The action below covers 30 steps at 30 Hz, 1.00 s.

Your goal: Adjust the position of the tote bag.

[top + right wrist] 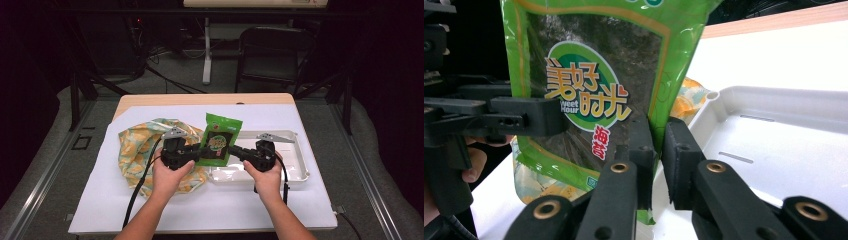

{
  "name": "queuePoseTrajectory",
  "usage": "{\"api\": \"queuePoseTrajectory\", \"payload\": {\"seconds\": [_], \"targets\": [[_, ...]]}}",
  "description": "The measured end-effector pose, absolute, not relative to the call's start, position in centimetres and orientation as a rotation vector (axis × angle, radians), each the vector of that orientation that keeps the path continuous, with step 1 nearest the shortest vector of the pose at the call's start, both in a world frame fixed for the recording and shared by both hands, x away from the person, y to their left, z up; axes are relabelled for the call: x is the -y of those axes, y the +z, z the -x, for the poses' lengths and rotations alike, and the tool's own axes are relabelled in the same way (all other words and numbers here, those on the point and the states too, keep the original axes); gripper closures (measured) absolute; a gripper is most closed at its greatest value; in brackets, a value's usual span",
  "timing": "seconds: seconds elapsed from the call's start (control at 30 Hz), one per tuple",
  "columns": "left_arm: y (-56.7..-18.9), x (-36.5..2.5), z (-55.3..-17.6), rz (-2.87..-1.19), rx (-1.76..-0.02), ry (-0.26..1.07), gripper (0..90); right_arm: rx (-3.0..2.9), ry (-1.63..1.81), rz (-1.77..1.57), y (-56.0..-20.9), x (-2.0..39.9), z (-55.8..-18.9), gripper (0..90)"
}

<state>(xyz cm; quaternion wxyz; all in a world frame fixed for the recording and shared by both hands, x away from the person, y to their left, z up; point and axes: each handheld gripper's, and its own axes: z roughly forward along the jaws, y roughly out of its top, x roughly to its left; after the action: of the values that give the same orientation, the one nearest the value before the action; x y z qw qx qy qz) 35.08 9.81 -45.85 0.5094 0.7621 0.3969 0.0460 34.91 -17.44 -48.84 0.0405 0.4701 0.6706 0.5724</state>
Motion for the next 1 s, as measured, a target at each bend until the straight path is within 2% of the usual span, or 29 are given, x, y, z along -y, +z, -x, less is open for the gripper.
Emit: {"api": "queuePoseTrajectory", "payload": {"seconds": [0.27,1.0], "targets": [[-46.3,-9.59,-35.11,-1.844,-0.962,0.097,67.1,-2.042,1.753,-1.437,-48.74,17.74,-34.86,88.3],[-46.18,-9.62,-34.69,-1.816,-0.95,0.167,65.5,-2.035,1.756,-1.442,-48.56,18.14,-34.83,89.2]]}}
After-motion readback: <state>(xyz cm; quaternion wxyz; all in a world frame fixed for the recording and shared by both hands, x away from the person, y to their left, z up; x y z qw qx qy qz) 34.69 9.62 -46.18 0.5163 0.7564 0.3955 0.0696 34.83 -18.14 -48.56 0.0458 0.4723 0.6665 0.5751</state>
